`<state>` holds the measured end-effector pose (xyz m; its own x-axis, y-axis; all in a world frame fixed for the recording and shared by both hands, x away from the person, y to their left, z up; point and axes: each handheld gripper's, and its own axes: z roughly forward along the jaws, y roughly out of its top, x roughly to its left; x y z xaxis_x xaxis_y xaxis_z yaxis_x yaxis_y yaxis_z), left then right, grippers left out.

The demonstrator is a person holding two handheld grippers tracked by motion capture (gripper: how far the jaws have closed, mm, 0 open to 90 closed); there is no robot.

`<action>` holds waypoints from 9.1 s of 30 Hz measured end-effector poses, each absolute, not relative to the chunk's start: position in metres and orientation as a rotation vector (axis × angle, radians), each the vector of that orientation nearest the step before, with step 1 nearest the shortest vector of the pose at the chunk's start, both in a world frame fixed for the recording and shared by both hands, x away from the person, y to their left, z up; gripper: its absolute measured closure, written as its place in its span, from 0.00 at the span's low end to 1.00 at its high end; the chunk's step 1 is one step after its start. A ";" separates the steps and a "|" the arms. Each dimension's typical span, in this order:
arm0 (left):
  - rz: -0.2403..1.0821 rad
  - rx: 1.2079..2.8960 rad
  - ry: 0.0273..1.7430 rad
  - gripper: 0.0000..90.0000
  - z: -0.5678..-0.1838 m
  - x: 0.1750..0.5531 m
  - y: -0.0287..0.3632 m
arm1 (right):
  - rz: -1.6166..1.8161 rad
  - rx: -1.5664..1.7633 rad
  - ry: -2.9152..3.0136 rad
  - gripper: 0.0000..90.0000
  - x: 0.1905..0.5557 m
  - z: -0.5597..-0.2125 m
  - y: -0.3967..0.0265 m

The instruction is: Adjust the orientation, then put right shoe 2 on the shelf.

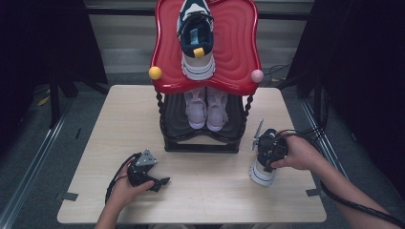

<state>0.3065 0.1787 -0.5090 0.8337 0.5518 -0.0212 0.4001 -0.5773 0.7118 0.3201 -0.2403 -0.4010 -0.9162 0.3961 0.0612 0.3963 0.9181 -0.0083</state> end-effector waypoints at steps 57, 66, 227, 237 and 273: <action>0.261 2.255 0.695 0.08 -0.509 0.306 0.178 | -0.010 -0.615 -2.987 0.80 0.306 -0.391 -0.243; 0.264 2.257 0.693 0.08 -0.509 0.306 0.178 | -0.007 -0.576 -3.025 0.80 0.307 -0.364 -0.241; 0.253 2.262 0.691 0.07 -0.509 0.306 0.178 | -0.124 -0.187 -3.477 0.80 0.401 -0.092 -0.120; 0.252 2.262 0.691 0.07 -0.509 0.306 0.178 | -0.085 -0.166 -3.472 0.80 0.403 -0.097 -0.115; 0.252 2.262 0.690 0.07 -0.509 0.306 0.178 | -0.078 -0.113 -3.481 0.79 0.400 -0.105 -0.116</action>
